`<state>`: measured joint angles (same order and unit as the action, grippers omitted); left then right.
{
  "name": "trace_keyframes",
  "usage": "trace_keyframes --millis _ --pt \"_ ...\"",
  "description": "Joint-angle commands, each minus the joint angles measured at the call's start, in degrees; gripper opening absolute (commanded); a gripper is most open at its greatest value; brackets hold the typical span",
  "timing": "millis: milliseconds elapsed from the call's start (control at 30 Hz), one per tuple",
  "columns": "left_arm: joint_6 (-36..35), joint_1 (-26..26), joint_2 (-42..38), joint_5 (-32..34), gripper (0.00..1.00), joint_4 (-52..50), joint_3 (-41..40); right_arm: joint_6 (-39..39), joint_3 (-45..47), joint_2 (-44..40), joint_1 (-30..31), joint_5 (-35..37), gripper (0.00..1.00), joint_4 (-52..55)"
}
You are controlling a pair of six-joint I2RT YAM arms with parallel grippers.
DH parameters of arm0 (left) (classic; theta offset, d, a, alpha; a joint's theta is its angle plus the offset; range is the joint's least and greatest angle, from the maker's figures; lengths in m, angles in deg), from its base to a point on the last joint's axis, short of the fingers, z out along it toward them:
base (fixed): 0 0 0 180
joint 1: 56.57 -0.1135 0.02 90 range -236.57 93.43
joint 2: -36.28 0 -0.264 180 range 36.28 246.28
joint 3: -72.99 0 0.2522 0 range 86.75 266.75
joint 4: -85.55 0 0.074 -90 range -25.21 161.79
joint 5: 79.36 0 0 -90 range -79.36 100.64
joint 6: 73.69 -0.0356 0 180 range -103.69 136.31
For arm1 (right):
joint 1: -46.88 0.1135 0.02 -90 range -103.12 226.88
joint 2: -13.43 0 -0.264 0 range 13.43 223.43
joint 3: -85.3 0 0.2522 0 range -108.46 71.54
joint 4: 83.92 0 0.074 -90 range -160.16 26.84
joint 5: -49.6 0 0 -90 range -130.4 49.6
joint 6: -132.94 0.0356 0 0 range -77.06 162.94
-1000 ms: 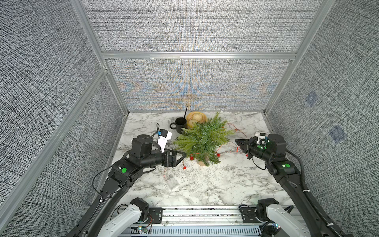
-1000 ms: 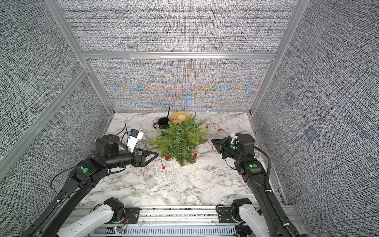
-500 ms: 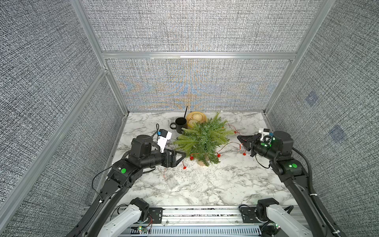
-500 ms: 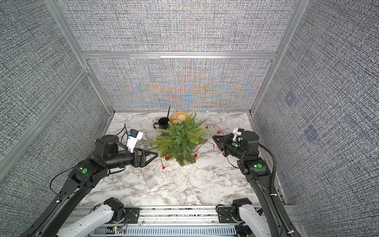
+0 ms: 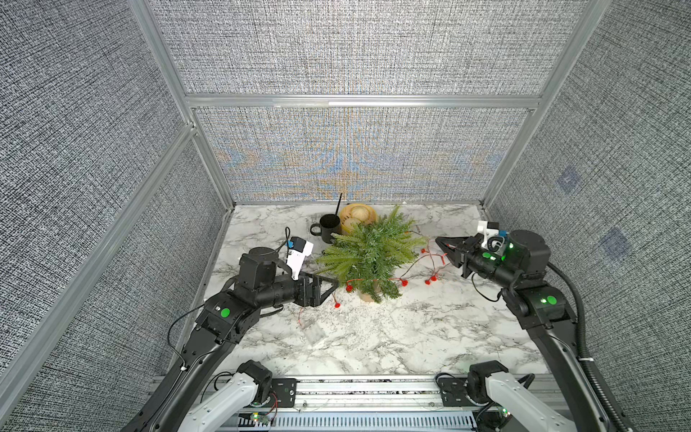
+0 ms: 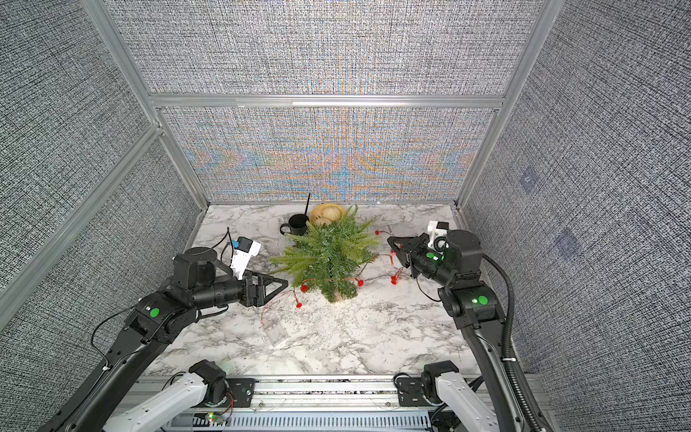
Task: Remove string lights from the small christmas tree
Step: Remove the light string from the Christmas tree.
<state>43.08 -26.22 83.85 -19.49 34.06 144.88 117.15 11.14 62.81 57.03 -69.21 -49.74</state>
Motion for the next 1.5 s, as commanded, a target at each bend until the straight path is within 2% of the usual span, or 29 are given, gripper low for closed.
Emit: trace_keyframes --millis 0,267,433,733,900,1100,1467 --pt "-0.6 0.0 0.0 0.0 0.78 1.8 0.2 -1.6 -1.6 0.5 0.4 -0.1 0.0 0.6" --pt "0.9 0.0 -0.8 -1.2 0.77 0.3 0.6 -1.2 -1.0 -0.8 1.2 0.3 0.0 1.0" --pt "4.8 0.0 -1.8 -3.2 0.77 0.3 0.5 -1.7 -1.0 -2.1 2.0 0.3 0.0 2.0" --pt "7.2 0.4 -3.3 -4.7 0.75 0.6 -2.2 -0.4 5.8 -8.0 4.1 1.7 0.0 3.5" --pt "7.0 0.8 -3.5 -4.4 0.75 0.7 -2.8 -1.0 6.4 -11.3 5.8 2.6 0.0 6.7" --pt "7.8 1.8 -2.8 -3.9 0.75 1.8 -3.1 -2.7 3.0 -10.3 6.8 0.7 0.0 7.9" --pt "13.0 7.4 -1.5 0.4 0.74 6.3 -5.8 -13.7 -8.1 -1.2 11.9 -7.9 0.0 8.1"
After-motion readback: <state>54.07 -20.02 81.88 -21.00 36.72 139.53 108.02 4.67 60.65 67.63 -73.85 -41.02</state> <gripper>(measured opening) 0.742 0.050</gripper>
